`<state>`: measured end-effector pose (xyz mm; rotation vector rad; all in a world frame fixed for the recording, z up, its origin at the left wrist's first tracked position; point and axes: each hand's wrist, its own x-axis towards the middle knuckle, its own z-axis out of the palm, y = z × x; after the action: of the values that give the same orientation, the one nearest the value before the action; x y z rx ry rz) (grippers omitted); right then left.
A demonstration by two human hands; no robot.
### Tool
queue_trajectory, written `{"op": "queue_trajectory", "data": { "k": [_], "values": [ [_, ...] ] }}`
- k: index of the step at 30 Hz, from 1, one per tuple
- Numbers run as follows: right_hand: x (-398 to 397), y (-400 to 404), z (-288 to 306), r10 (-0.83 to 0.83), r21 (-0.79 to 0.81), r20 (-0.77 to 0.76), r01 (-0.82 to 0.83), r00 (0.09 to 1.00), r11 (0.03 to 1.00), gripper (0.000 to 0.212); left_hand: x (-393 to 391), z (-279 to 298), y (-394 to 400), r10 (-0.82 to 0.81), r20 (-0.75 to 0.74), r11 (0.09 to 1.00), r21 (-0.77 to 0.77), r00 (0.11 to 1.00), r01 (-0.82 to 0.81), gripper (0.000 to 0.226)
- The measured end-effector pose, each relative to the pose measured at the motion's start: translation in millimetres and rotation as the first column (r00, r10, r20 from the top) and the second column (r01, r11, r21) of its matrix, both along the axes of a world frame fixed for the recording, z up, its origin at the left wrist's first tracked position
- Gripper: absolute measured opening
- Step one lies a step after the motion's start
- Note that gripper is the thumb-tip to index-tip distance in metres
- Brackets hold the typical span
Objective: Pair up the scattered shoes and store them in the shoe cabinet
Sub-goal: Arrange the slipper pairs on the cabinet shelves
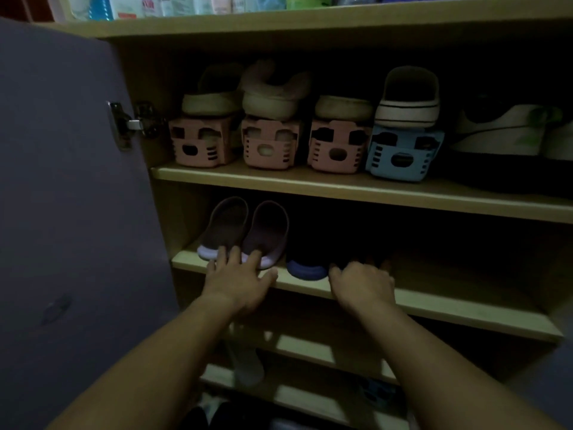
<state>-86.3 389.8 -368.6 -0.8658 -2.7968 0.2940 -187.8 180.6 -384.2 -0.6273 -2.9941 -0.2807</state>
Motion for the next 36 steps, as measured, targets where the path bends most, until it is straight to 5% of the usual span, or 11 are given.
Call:
{"op": "queue_trajectory", "data": {
  "k": [12, 16, 19, 23, 27, 29, 31, 33, 36],
  "values": [
    [-14, 15, 1, 0.03, -0.084, 0.175, -0.016, 0.984, 0.996, 0.063, 7, 12, 16, 0.049, 0.093, 0.998, -0.039, 0.994, -0.046, 0.076],
    [15, -4, 3, -0.004, 0.034, -0.115, 0.008, 0.993, 0.999, 0.06, 62, 3, -7, 0.014, -0.064, 0.987, 0.163, 0.998, -0.003, 0.073],
    [49, -41, -15, 0.099, 0.201, -0.34, -0.031, 0.935, 0.979, 0.044, 128, -36, -41, 0.025, 0.036, 0.959, 0.28, 0.999, -0.034, 0.069],
    [102, -116, -49, 0.242, 0.209, -0.413, -0.167, 0.878, 0.963, 0.036, 231, -103, -104, 0.169, 0.257, 0.897, 0.36, 0.952, -0.256, 0.055],
    [177, -204, -136, 0.367, -0.078, -0.113, -0.377, 0.923, 0.923, 0.038, 362, -177, -178, 0.416, 0.576, 0.646, 0.357, 0.703, -0.675, 0.027],
    [228, -245, -193, 0.44, -0.285, 0.158, -0.386, 0.884, 0.877, 0.042, 435, -219, -220, 0.484, 0.736, 0.518, 0.195, 0.474, -0.833, 0.028],
    [286, -277, -246, 0.493, -0.469, 0.381, -0.296, 0.783, 0.832, 0.045, 500, -247, -257, 0.509, 0.801, 0.49, 0.032, 0.315, -0.871, 0.03],
    [347, -294, -287, 0.513, -0.554, 0.509, -0.193, 0.692, 0.81, 0.042, 534, -260, -282, 0.479, 0.837, 0.529, -0.034, 0.265, -0.848, 0.028],
    [424, -293, -325, 0.542, -0.554, 0.629, -0.168, 0.558, 0.815, 0.046, 527, -265, -292, 0.469, 0.821, 0.606, -0.03, 0.327, -0.795, 0.038]
  ]
}}
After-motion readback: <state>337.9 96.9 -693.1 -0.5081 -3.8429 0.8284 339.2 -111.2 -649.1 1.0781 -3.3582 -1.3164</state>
